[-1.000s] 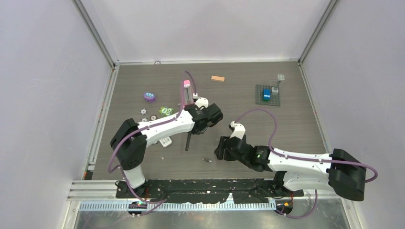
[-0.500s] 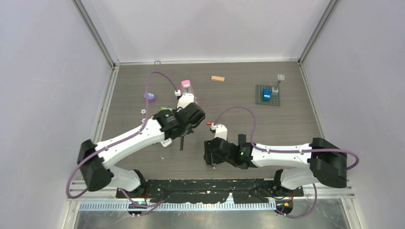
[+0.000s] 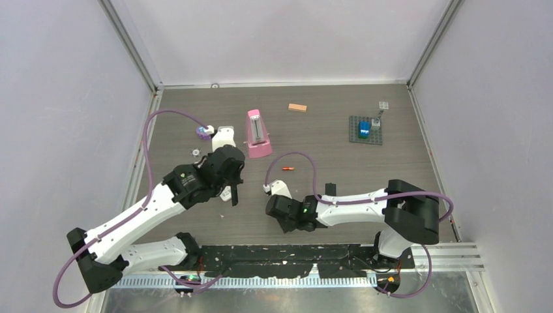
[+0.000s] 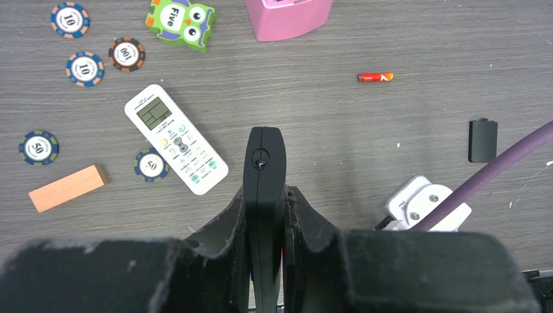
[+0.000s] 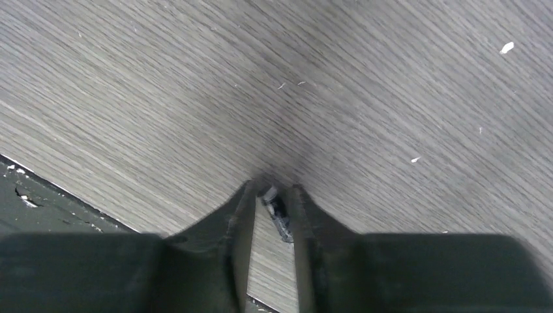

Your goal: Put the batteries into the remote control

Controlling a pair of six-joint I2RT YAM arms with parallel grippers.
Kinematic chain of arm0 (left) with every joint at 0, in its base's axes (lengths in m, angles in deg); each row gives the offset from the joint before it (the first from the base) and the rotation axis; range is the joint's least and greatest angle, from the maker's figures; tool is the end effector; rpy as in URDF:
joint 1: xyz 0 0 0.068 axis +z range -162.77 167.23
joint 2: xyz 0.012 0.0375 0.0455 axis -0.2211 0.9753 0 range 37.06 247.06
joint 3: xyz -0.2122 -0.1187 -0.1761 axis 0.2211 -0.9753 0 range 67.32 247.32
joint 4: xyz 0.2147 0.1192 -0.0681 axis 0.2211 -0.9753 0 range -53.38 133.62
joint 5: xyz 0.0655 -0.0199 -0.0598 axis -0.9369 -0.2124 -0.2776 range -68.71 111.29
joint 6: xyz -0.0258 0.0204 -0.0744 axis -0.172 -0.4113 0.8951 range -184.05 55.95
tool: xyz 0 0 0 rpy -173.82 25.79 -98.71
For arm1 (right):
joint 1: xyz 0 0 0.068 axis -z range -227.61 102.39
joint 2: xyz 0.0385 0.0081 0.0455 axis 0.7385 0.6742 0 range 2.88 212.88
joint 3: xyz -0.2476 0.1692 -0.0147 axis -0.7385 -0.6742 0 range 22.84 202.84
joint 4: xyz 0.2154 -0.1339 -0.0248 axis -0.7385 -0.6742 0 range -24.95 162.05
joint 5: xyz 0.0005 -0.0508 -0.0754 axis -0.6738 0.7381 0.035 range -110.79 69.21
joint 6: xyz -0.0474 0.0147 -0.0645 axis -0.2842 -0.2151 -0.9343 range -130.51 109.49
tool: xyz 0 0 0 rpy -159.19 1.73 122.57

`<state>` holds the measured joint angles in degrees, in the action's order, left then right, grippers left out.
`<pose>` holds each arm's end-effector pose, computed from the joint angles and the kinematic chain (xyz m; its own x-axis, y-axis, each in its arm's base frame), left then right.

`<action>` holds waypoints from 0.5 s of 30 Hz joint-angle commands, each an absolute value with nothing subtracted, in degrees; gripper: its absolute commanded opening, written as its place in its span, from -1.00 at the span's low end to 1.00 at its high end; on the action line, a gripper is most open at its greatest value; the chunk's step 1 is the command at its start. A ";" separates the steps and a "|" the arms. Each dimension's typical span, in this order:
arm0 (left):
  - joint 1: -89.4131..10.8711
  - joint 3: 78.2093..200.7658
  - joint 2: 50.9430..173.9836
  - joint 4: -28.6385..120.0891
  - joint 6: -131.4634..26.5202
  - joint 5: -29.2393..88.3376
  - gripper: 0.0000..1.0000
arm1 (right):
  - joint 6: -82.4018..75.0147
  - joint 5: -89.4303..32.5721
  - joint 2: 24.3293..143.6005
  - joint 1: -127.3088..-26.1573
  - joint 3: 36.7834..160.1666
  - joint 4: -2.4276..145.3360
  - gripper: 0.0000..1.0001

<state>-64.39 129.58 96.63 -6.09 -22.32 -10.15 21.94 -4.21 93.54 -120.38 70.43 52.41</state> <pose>0.1520 -0.1327 0.3384 -0.6373 -0.1102 -0.7627 0.0319 0.9851 -0.1689 0.1090 0.2835 0.1612 -0.6925 -0.4970 -0.5229 -0.5986 0.8004 0.0321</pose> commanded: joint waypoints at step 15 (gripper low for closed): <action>-63.13 124.29 89.24 -1.20 -23.43 -6.27 -1.00 | 83.44 11.97 83.18 -116.17 64.90 39.01 -0.89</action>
